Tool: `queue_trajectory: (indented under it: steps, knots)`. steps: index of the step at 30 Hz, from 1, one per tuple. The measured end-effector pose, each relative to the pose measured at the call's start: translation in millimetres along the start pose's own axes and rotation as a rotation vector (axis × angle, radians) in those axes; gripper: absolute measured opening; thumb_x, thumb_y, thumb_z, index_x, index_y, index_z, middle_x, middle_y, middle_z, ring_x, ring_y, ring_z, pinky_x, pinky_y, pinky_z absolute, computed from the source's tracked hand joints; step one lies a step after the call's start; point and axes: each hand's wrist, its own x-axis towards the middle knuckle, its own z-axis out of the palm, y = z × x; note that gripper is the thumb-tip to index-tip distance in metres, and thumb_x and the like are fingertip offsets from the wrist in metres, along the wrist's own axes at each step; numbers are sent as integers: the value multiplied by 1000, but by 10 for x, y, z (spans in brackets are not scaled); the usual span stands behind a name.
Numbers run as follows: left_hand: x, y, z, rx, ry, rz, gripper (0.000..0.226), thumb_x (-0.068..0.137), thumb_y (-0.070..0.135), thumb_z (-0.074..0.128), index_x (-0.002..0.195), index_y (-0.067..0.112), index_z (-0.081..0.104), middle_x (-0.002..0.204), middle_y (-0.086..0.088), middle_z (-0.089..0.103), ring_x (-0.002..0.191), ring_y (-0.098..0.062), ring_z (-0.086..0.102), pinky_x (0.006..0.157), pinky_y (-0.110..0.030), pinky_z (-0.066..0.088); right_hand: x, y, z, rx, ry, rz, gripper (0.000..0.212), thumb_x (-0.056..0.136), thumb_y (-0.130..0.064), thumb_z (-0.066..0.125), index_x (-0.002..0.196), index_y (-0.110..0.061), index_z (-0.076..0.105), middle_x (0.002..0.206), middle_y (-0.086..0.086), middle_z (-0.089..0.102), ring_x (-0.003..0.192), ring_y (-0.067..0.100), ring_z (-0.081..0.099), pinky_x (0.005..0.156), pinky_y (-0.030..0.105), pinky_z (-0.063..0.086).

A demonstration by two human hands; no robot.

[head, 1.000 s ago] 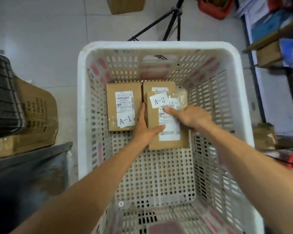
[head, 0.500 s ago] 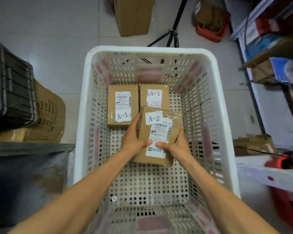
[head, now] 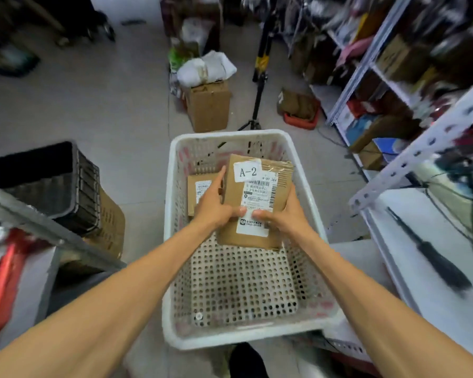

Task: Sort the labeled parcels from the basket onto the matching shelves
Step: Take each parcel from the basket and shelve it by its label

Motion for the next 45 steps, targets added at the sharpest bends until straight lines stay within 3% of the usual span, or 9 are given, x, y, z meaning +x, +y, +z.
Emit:
queue_trajectory:
  steps: [9, 11, 16, 23, 30, 38, 40, 42, 45]
  knots:
    - [-1437, 595, -206, -13, -96, 239, 106, 67, 3, 81, 149, 37, 23, 133, -1, 55, 115, -17, 54, 100, -41, 48, -1633, -744, -209, 5, 152, -134, 99, 62, -5, 87, 139, -19, 27, 119, -13, 57, 104, -6, 57, 82, 14, 50]
    - [-1734, 635, -204, -4, -116, 263, 107, 66, 3, 82, 149, 38, 23, 132, 0, 55, 117, -18, 54, 101, -42, 47, -1953, -765, -236, -8, 174, -114, 105, 60, -12, 90, 141, -21, 24, 126, -9, 57, 112, 2, 57, 86, 17, 50]
    - [-2436, 647, -153, -4, -141, 293, 107, 67, 6, 83, 149, 37, 22, 130, 3, 54, 111, -16, 55, 99, -44, 47, -2533, -727, -348, -7, 193, -104, 132, 30, -53, 94, 141, -38, 23, 137, -6, 53, 125, 17, 53, 101, 50, 46]
    - [-3360, 695, 170, 57, -133, 354, 105, 67, 4, 82, 150, 33, 24, 117, 8, 53, 108, -13, 51, 96, -42, 49, -3607, -700, -563, -4, 267, -149, 103, 57, -19, 91, 139, -19, 27, 129, -3, 56, 120, 16, 54, 103, 41, 44]
    - [-4128, 742, 913, 56, -184, 393, 105, 64, 4, 83, 146, 41, 29, 118, 2, 60, 103, -16, 59, 92, -45, 51, -4566, -432, -1202, -39, 408, -177, 95, 63, -17, 88, 139, -17, 31, 117, -9, 57, 111, 11, 53, 81, 17, 40]
    - [-4708, 968, 2009, 87, -352, 530, 97, 66, 7, 84, 143, 34, 32, 108, 0, 58, 93, -10, 57, 70, -25, 51, -5472, -108, -2092, -35, 626, -143, 108, 62, -23, 89, 147, -22, 23, 115, -11, 58, 112, 12, 55, 97, 30, 44]
    - [-4808, 1044, 2314, 98, -405, 556, 96, 67, 7, 84, 143, 34, 32, 106, 2, 56, 94, -9, 55, 68, -21, 49, -5656, -24, -2338, -34, 679, -143, 106, 63, -21, 89, 146, -24, 23, 112, -12, 59, 105, 9, 56, 89, 21, 47]
    - [-4885, 1135, 2638, 95, -470, 559, 97, 67, 7, 84, 144, 33, 31, 109, 1, 57, 96, -11, 58, 77, -28, 53, -5821, 76, -2598, -30, 734, -137, 102, 65, -19, 87, 145, -25, 23, 104, -18, 59, 92, -1, 56, 74, 6, 45]
    - [-4986, 1272, 3177, 109, -549, 574, 98, 65, 8, 85, 144, 32, 32, 120, 1, 56, 112, -19, 55, 94, -39, 50, -6040, 234, -2983, -4, 823, -129, 103, 64, -15, 87, 144, -26, 22, 101, -22, 60, 88, -7, 58, 84, 20, 54]
